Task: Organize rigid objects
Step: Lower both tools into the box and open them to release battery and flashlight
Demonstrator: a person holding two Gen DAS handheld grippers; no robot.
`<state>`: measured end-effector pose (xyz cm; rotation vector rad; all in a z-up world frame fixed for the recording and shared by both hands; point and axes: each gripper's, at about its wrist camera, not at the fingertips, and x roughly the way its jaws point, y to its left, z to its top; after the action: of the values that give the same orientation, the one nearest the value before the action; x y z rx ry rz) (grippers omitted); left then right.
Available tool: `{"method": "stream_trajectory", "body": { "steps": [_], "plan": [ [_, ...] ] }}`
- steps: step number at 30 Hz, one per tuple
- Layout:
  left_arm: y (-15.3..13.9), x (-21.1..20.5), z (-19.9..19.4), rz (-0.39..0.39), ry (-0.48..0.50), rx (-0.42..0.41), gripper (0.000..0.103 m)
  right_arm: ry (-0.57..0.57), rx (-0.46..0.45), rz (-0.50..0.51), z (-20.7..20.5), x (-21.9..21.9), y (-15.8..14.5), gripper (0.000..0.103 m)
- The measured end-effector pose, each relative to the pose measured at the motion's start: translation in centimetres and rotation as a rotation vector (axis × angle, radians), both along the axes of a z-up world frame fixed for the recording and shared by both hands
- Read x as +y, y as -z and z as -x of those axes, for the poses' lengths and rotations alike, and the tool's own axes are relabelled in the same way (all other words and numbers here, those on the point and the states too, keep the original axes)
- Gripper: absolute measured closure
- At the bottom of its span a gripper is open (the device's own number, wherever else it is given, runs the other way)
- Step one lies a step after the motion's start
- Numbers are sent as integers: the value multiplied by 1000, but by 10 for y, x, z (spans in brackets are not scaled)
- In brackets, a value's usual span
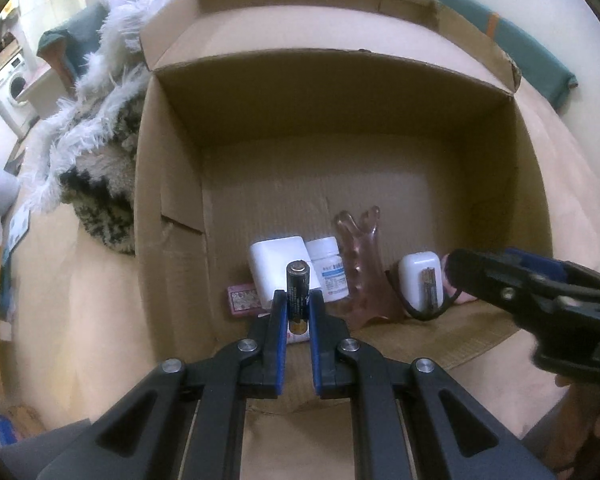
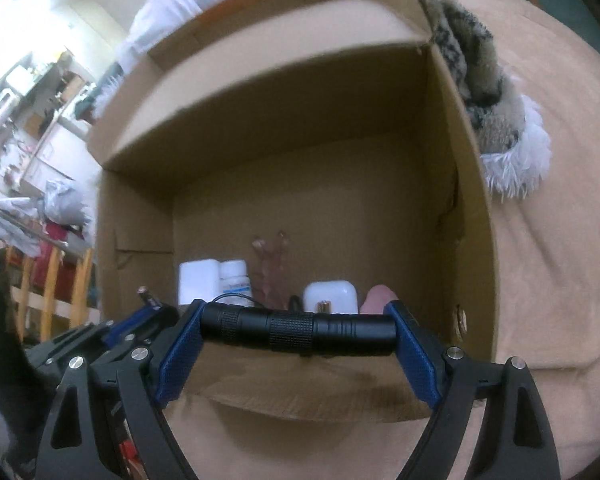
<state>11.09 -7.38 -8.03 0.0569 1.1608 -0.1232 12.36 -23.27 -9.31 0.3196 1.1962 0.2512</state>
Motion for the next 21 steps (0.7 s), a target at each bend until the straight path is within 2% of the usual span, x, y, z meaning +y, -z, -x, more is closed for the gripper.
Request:
{"method": "stream_trajectory", "body": {
  "steps": [4,11,21],
  "plan": [
    [1,1,0,1,-13,1,94,3,61,29,-6,1,16,10],
    [6,6,-3,11,-39,25,94,-13,59,73,-7,7,17,10],
    [8,6,-3,-1,-44,26,94,-20,57,48,-6,8,15,10]
  ]
}}
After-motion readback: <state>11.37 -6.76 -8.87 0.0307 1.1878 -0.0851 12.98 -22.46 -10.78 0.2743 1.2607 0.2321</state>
